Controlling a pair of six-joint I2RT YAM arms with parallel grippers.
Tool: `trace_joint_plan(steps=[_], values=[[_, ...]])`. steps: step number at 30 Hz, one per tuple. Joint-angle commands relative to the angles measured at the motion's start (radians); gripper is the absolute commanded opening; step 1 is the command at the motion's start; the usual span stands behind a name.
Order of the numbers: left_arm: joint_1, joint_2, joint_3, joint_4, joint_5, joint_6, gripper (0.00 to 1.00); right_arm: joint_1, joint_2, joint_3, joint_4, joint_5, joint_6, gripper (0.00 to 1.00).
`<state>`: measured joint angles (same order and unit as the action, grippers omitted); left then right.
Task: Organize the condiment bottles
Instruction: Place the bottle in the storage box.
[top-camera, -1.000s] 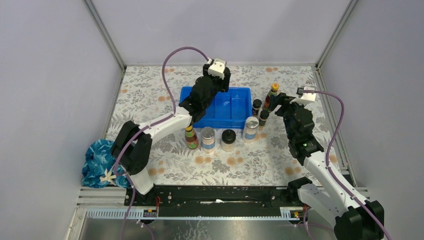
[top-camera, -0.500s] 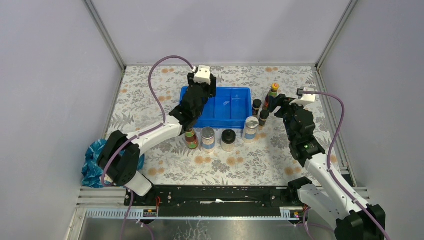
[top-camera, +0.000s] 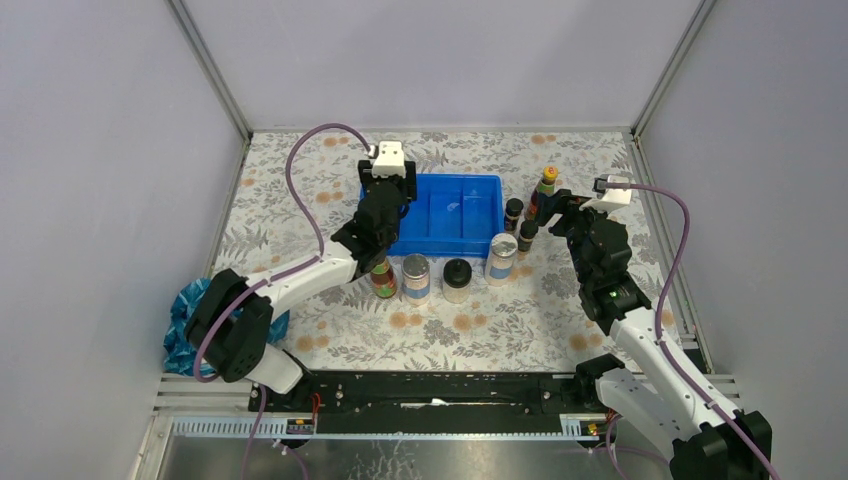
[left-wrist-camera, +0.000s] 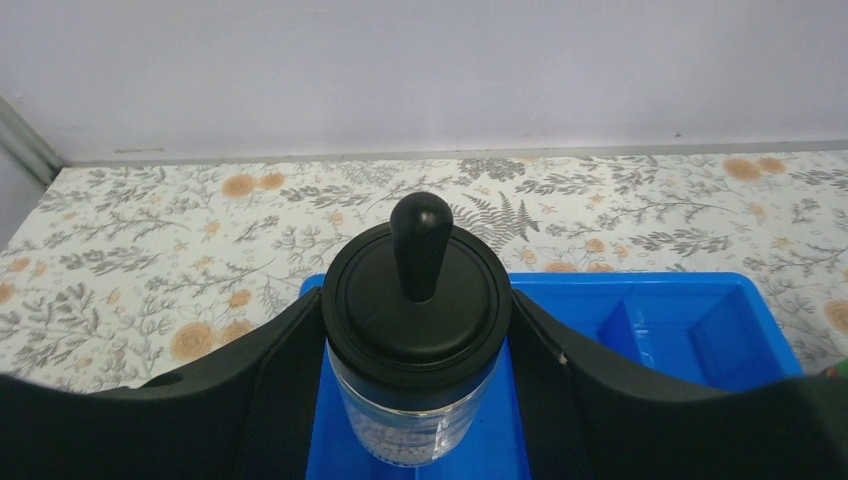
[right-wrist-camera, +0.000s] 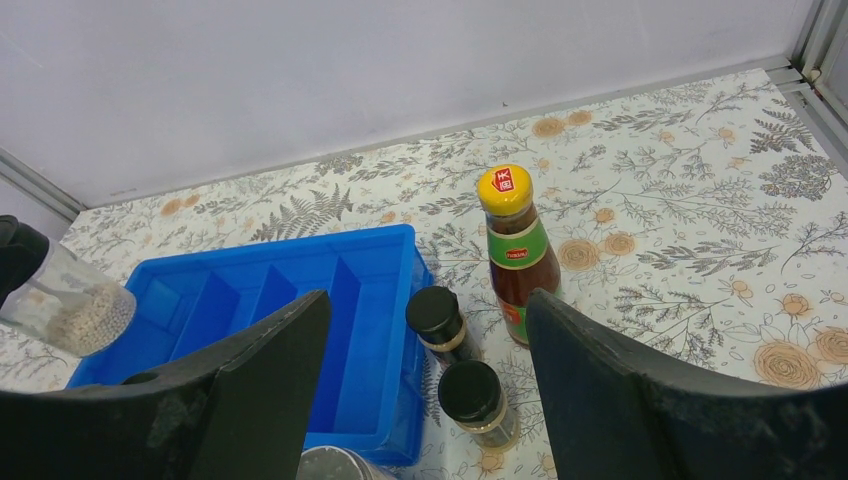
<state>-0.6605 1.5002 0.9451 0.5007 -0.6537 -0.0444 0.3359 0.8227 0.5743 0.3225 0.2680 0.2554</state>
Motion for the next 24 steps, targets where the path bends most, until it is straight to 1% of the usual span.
trace_joint_plan(steps=[1, 16, 24], values=[[0.004, -0.043, -0.027, 0.110, -0.095, -0.022, 0.00, 0.011, -0.011, 0.009, 0.020, -0.016, 0.003, 0.79], [0.004, -0.060, -0.132, 0.144, -0.214, -0.097, 0.00, 0.014, -0.015, -0.008, 0.020, -0.021, 0.005, 0.79], [0.004, -0.053, -0.169, 0.173, -0.228, -0.116, 0.00, 0.018, -0.014, -0.015, 0.018, -0.017, 0.003, 0.79]])
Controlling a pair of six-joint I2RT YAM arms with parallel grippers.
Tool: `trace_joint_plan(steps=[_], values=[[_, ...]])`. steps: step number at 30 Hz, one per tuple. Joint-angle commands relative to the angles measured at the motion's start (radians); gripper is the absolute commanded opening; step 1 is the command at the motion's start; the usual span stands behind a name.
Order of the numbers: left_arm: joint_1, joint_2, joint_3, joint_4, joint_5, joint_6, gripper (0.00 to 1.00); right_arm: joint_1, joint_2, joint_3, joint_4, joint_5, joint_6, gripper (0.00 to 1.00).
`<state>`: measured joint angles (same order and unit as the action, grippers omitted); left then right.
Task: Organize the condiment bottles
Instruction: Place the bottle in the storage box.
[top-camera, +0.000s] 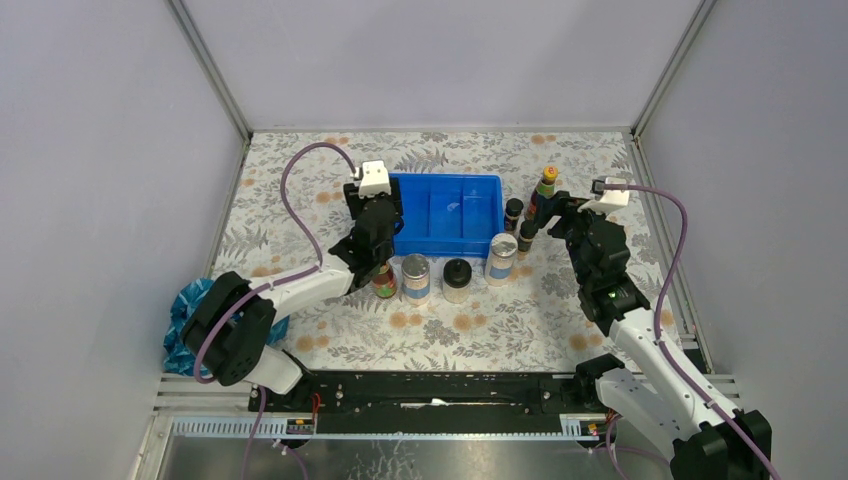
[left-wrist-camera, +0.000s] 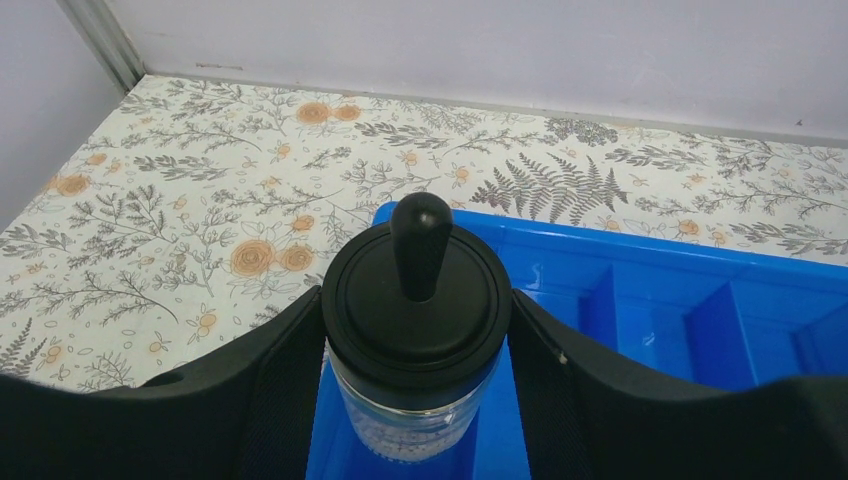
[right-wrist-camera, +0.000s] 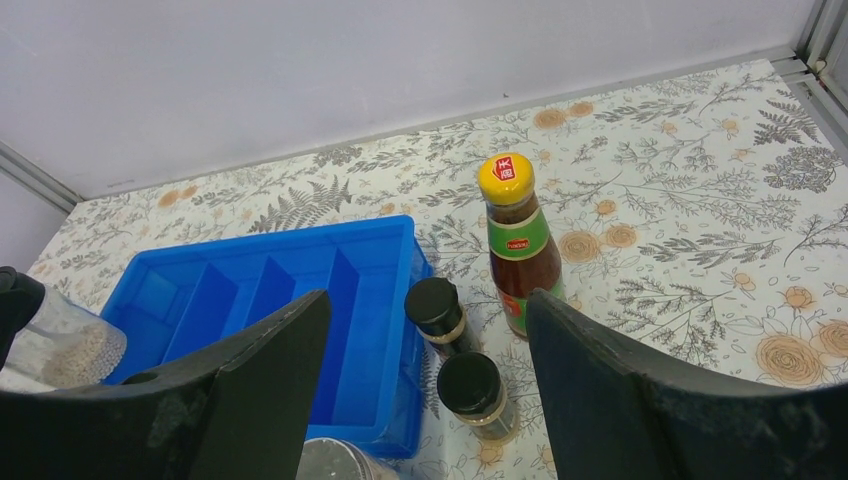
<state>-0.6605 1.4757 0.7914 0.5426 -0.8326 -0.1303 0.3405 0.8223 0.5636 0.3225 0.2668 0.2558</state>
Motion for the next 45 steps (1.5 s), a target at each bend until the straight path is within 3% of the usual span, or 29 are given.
trace_joint_plan(steps=[1, 45], values=[[0.004, -0.027, -0.019, 0.135, -0.050, -0.032, 0.00, 0.014, -0.015, -0.006, 0.019, -0.016, 0.002, 0.79], [0.026, 0.059, -0.130, 0.273, -0.028, -0.095, 0.00, 0.031, 0.027, -0.035, 0.047, -0.001, -0.003, 0.79]])
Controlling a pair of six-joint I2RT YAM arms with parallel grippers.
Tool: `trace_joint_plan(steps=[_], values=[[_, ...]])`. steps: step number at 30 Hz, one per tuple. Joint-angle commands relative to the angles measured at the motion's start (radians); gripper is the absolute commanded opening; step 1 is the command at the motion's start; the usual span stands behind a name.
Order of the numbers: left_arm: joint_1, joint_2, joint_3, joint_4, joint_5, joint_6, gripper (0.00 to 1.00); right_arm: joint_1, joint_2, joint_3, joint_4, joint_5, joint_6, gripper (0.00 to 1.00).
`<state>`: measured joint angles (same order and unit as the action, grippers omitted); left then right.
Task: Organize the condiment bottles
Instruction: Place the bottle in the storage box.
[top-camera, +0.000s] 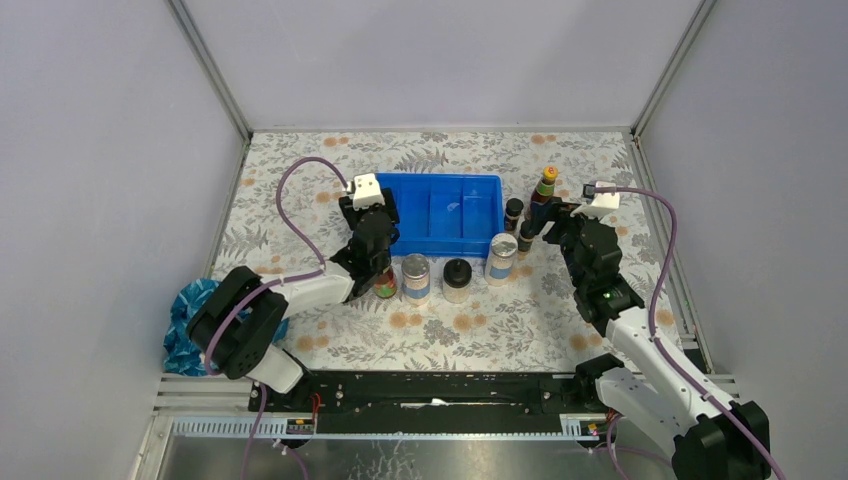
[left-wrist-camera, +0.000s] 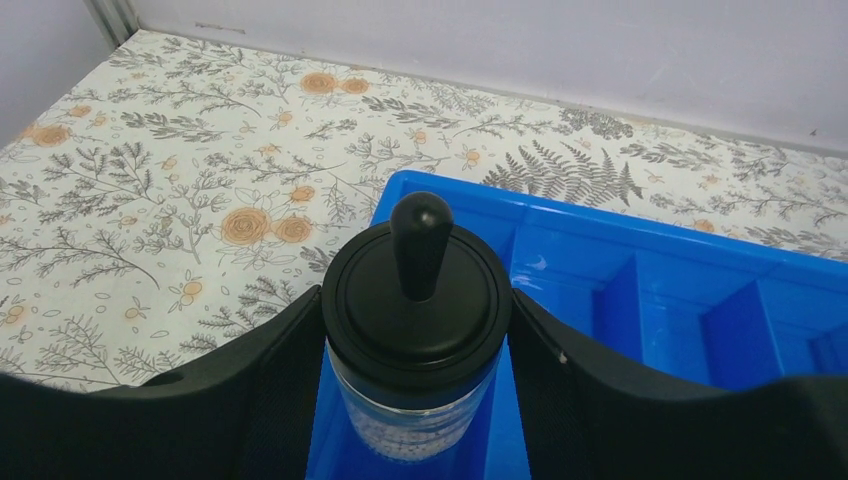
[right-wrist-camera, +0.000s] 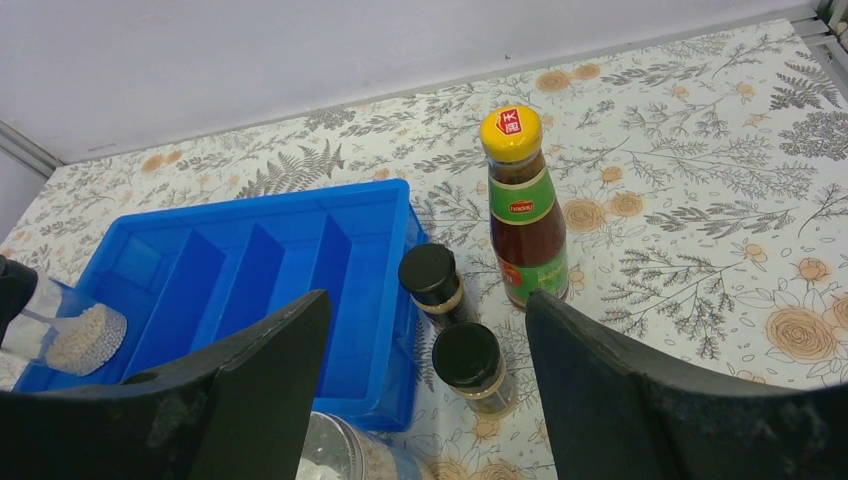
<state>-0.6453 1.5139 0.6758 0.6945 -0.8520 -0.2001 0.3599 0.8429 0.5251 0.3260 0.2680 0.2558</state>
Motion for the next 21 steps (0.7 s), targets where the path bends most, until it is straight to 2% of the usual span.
trace_joint_plan(steps=[1, 21], values=[[0.011, 0.023, -0.016, 0.124, -0.006, -0.027, 0.00, 0.011, 0.009, 0.003, 0.044, -0.001, -0.003, 0.79], [0.014, 0.057, -0.013, 0.129, 0.005, -0.038, 0.00, 0.011, 0.040, 0.002, 0.071, 0.002, -0.013, 0.79]])
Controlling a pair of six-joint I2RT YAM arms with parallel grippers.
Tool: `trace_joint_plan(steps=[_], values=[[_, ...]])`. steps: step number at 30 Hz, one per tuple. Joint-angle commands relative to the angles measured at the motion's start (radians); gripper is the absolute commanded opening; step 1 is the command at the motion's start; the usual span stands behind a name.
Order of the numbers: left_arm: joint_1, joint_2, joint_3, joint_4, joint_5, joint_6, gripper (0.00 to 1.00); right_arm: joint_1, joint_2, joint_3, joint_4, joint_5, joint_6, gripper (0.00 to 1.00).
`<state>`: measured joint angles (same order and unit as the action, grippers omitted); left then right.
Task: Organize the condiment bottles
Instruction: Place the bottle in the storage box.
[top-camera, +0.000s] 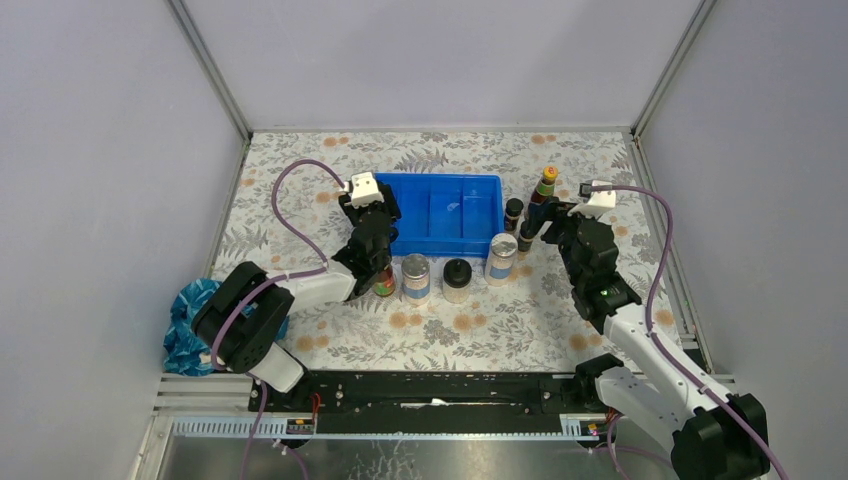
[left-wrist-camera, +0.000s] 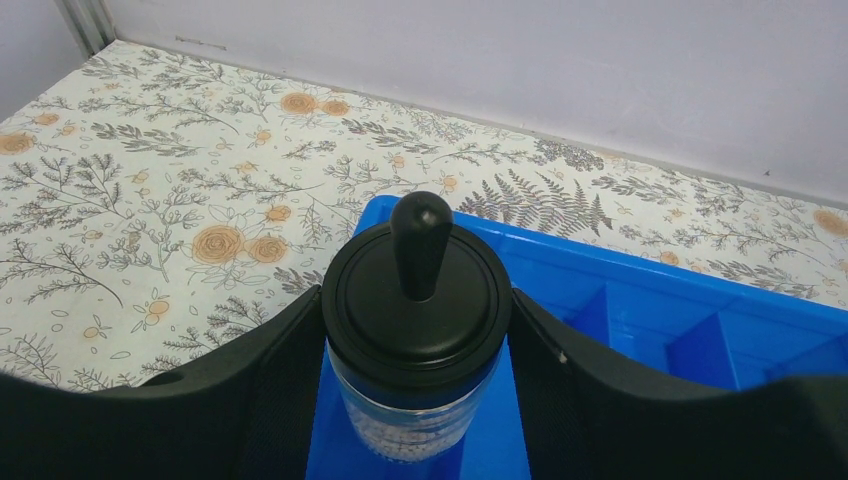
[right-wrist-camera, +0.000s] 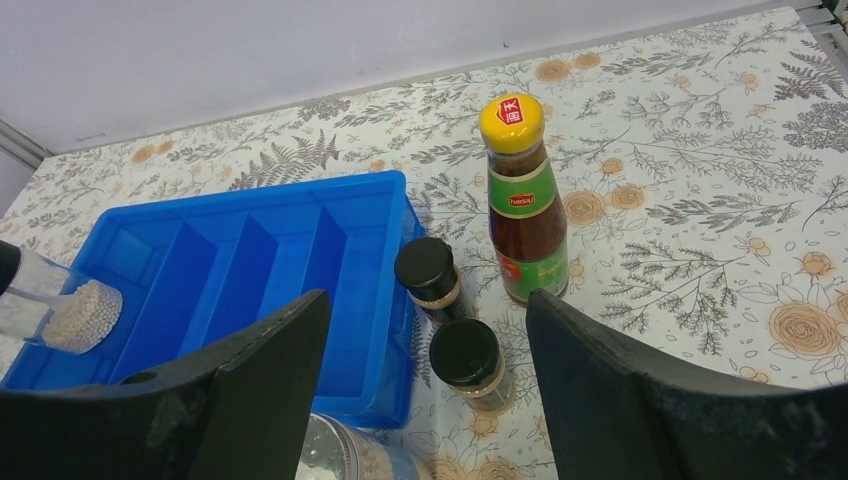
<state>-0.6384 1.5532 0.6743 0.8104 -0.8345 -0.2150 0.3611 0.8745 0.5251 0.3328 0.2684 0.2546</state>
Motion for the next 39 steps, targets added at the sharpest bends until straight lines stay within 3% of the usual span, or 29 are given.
trace_joint_plan(steps=[1, 22, 39], values=[[0.007, 0.013, -0.010, 0.008, -0.012, -0.023, 0.00, 0.011, 0.011, 0.004, 0.065, 0.001, -0.011, 0.79], [-0.006, -0.099, 0.011, -0.142, 0.027, -0.006, 0.00, 0.019, -0.021, -0.004, 0.060, -0.003, 0.005, 0.80], [-0.006, -0.054, 0.060, -0.238, 0.051, -0.048, 0.00, 0.021, -0.036, -0.004, 0.054, -0.001, 0.002, 0.80]])
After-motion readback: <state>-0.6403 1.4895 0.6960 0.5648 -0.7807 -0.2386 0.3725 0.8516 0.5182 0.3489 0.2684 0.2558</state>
